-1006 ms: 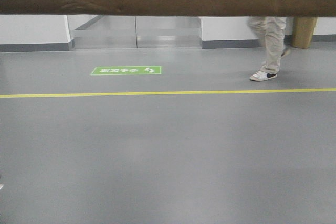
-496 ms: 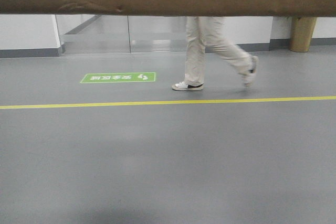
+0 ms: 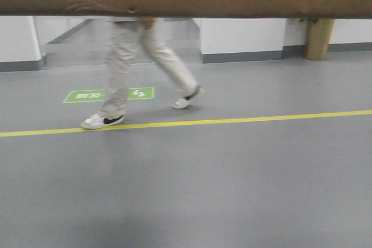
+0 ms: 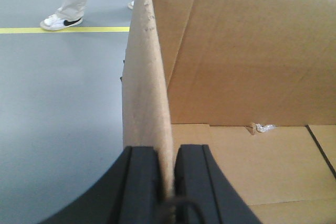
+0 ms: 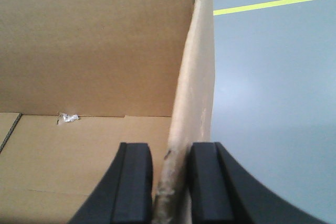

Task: Grab carton from right shelf to conveyor
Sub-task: 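Carry the carton in both grippers while driving across the floor, then drive up to the red conveyor holding the carton above the belt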

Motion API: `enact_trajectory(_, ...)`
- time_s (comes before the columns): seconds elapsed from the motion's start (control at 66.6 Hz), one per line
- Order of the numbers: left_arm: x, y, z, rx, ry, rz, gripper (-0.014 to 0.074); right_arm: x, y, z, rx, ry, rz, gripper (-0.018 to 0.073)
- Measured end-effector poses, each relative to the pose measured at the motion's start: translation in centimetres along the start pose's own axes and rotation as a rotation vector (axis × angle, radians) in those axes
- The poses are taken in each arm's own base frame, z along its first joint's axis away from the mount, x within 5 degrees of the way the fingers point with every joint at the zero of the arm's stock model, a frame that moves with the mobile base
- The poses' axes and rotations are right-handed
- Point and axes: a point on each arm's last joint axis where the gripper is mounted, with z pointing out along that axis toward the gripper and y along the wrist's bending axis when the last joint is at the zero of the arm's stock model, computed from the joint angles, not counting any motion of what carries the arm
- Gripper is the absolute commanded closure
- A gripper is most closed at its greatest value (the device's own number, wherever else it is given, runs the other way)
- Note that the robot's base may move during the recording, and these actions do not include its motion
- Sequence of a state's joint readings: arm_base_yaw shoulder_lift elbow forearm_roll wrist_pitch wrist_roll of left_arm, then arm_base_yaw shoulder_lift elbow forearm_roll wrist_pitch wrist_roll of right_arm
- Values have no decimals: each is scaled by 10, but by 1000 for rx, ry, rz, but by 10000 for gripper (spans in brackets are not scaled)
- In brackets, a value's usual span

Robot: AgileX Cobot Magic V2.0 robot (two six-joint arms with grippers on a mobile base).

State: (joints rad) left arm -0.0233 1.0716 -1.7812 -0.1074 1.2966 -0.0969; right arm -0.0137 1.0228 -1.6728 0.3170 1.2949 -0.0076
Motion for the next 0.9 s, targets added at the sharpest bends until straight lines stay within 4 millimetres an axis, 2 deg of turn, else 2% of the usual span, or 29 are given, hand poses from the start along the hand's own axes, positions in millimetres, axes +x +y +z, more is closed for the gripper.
enact_trajectory(0.901,0,0,0,0,0,0,613,-1,0,0,0,-14,0,630)
